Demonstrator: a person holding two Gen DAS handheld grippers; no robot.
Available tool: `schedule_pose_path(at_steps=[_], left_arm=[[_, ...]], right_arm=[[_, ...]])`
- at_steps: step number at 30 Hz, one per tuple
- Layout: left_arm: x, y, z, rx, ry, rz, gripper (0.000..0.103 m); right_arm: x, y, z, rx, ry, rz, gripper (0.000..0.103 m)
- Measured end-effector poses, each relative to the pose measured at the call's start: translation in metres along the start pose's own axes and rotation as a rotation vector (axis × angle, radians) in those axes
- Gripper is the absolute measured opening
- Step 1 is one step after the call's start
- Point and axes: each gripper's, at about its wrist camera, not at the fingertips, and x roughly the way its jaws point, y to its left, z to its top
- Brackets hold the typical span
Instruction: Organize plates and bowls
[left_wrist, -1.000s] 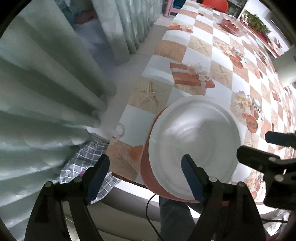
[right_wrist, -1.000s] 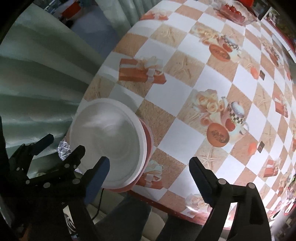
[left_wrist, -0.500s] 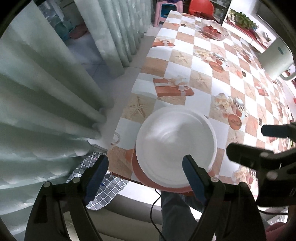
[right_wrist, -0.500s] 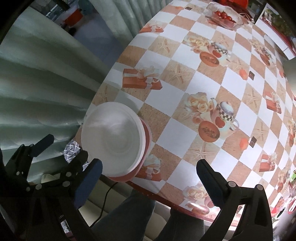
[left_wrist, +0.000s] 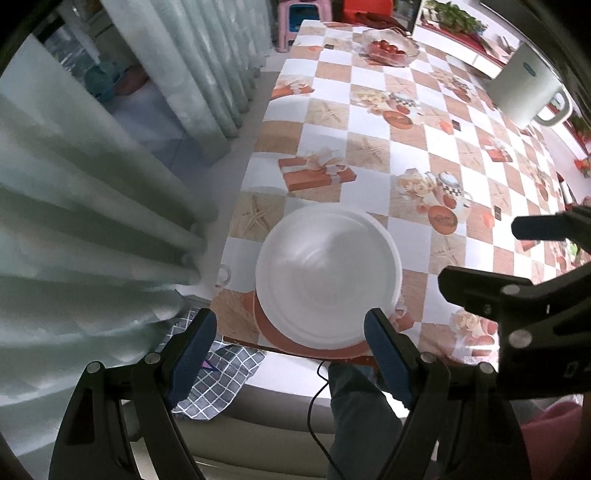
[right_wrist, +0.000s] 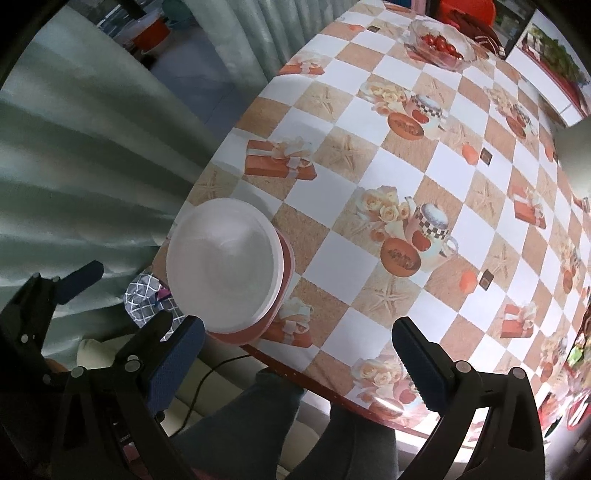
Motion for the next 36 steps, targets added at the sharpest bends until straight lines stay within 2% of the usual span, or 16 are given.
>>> schedule_pose_path(at_steps=[9, 15, 36], left_arm=[[-0.027, -0.003, 0.004, 0.011, -0.03, -0.048, 0.085], [-0.032, -0.001, 0.003, -0.031, -0.053, -0.057, 0.085], [-0.042, -0.015, 0.008, 0.01, -0.104, -0.019, 0.085]], right_arm=[[-0.028, 0.01, -0.004, -0.078, -0.069, -0.075, 0.102], [-0.037, 0.012, -0.004, -0.1, -0.106, -0.119, 0.102], [-0.054, 0.002, -0.007, -0.079, -0.168, -0.163, 0.102]])
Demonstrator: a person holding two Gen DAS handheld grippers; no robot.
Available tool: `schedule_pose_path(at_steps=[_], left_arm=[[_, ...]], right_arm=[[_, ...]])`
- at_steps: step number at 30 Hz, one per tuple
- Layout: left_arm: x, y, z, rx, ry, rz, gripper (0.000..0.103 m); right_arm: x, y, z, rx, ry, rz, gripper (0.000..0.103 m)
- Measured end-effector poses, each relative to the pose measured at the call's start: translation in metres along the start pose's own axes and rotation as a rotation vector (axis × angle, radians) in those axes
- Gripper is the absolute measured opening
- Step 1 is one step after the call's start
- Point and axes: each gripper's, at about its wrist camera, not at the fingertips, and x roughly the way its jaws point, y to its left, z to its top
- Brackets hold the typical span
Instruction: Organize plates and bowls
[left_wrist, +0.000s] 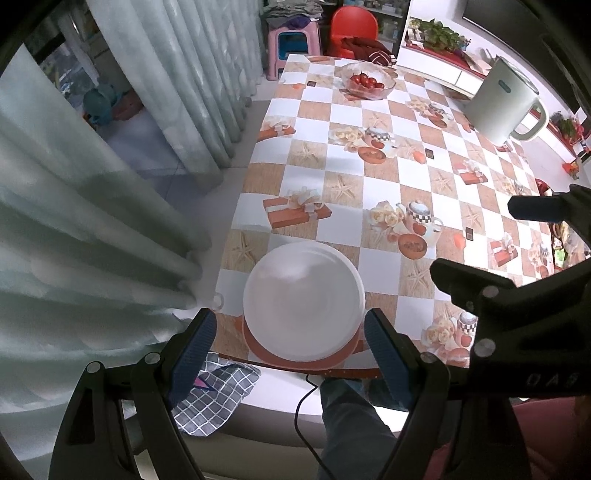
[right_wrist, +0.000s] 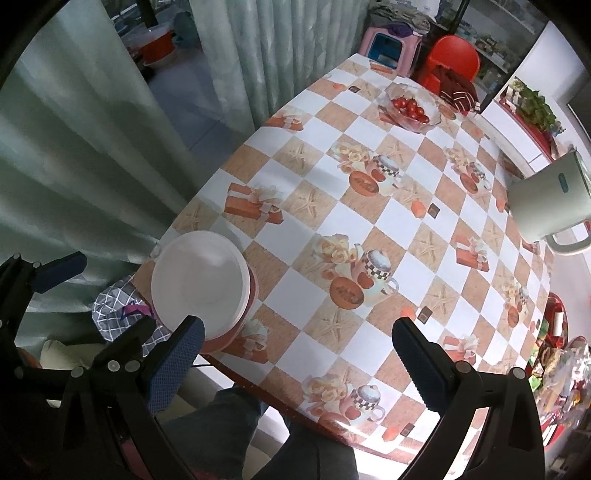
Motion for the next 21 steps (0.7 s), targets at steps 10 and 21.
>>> schedule_pose_path(at_steps=[10, 21], left_arm=[[-0.001, 0.0, 0.002, 0.01, -0.007, 0.001, 0.085], [-0.005, 0.002, -0.001, 0.0, -0.014, 0.007, 0.085]], right_arm=[[-0.006, -0.002, -0.001, 0.004, -0.025, -0.006, 0.102], [-0.017, -0.001, -0.002, 0.004, -0.08, -0.036, 0.102]])
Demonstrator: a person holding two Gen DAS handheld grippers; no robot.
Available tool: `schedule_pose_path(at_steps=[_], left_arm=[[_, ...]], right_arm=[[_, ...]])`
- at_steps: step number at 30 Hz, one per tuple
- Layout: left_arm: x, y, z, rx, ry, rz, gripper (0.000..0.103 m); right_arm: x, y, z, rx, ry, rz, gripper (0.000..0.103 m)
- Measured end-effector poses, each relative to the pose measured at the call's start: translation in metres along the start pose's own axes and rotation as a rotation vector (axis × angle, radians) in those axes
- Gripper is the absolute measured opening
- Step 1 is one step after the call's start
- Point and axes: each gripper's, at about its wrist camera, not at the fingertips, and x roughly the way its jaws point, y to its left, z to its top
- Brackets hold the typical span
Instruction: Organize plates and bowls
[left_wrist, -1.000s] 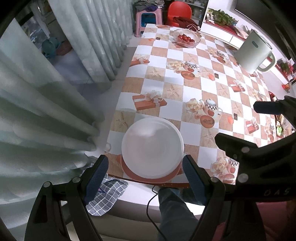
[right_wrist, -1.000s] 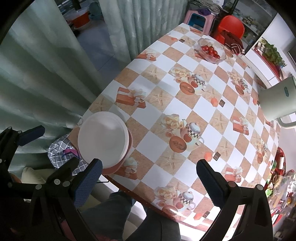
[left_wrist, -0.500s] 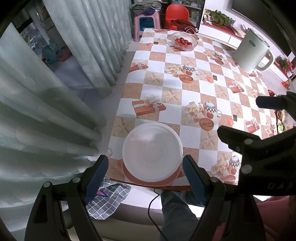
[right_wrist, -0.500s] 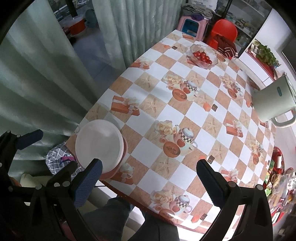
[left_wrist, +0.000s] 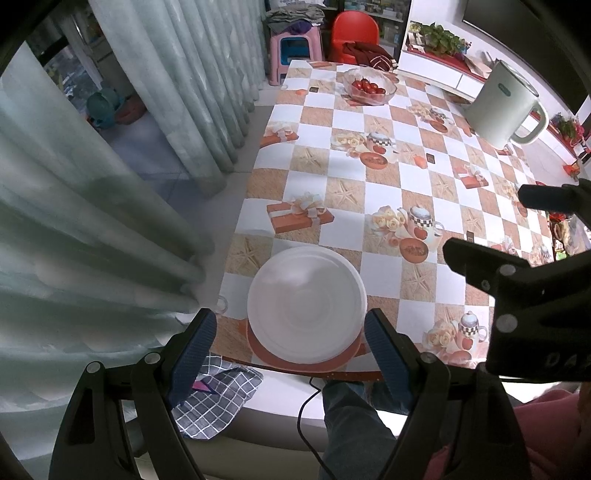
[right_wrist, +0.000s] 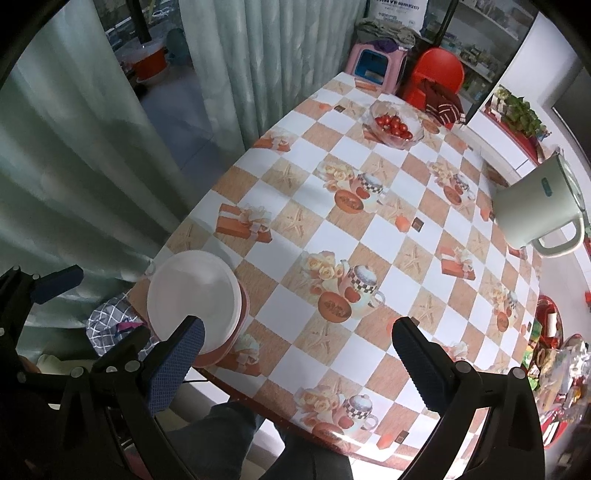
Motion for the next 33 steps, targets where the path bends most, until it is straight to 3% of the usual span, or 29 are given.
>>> schedule_pose_path(at_steps=[17, 33], left_arm=[[-0.007, -0.004, 0.006, 0.033, -0.037, 0.029, 0.085], [-0.016, -0.01, 0.006, 0.071, -0.1, 0.1, 0.085]], right_arm=[[-0.005, 0.0, 0.0, -0.012, -0.028, -0.005, 0.102], [-0.003, 0.001, 0.0, -0.011, -0.027, -0.005, 0.102]])
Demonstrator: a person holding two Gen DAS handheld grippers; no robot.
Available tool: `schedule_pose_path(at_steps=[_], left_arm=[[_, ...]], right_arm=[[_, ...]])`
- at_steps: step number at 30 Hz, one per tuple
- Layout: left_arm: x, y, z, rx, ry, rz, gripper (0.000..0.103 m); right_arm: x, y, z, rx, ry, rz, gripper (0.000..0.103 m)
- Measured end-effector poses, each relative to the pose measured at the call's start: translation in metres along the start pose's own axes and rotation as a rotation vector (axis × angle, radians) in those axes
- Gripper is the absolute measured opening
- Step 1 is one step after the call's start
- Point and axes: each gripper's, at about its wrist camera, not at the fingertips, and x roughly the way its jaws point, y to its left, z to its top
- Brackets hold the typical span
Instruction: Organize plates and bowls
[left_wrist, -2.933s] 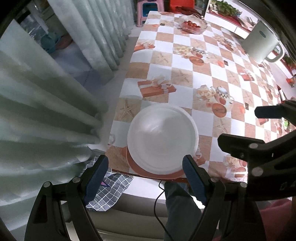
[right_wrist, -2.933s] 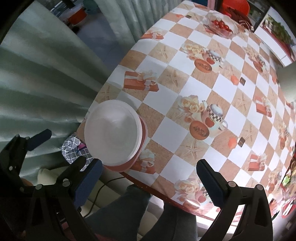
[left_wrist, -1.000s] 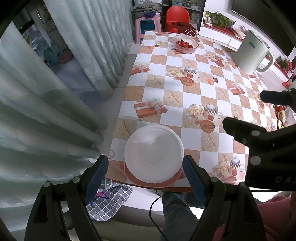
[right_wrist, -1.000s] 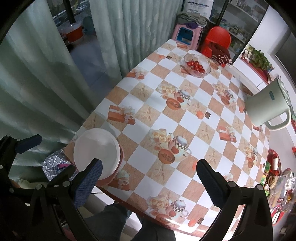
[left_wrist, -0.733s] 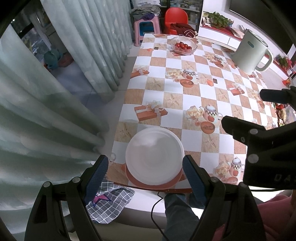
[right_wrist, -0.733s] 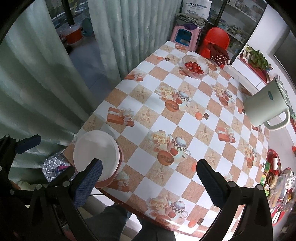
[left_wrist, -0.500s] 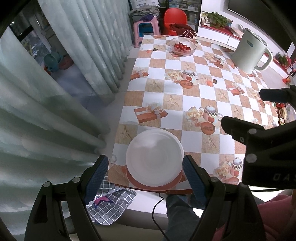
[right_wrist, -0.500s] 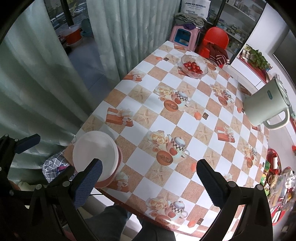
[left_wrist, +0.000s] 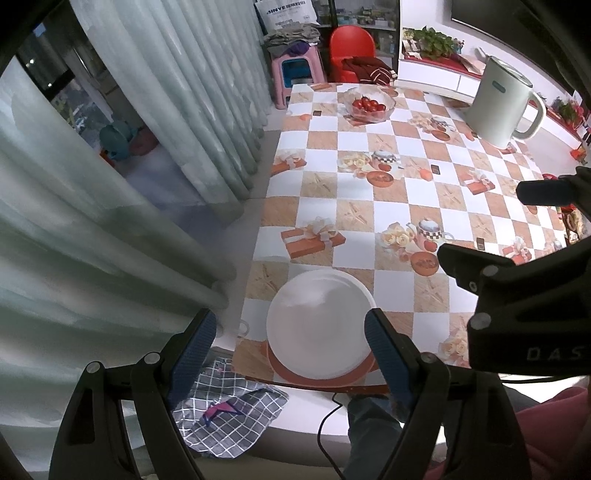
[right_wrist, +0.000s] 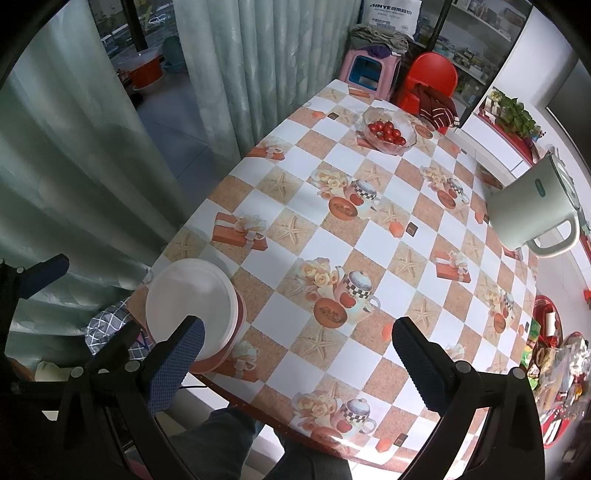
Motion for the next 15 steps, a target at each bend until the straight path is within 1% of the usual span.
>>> schedule_pose_path(at_steps=[15], left_arm=[[-0.0001, 0.0014, -0.0002, 0.001, -0.006, 0.012, 0.085]], right_arm=[[0.0006, -0.0002, -0.0006, 0.004, 0.006, 0.001, 0.102]])
